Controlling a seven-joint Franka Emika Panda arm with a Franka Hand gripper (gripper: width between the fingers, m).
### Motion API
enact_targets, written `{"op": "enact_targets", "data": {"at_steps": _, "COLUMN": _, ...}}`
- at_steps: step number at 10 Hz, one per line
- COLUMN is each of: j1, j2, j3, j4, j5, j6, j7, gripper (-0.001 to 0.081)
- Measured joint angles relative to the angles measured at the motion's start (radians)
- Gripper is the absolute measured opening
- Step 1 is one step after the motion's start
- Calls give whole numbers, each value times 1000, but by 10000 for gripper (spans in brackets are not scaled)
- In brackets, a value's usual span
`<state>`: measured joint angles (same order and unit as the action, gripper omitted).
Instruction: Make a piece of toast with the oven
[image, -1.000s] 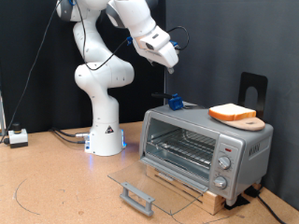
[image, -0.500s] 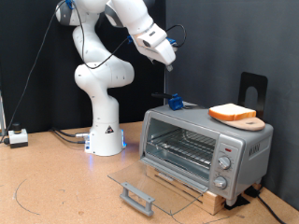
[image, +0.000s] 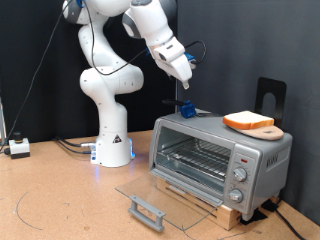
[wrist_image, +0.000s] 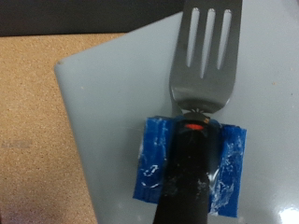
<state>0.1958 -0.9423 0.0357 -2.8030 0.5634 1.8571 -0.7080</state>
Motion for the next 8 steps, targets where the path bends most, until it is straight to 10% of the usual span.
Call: {"op": "enact_targets", "data": {"at_steps": 8, "j1": 13, "j2": 77, "j3": 50, "j4": -41, "j5": 9, "j6": 67, "j7": -34, "gripper": 810}}
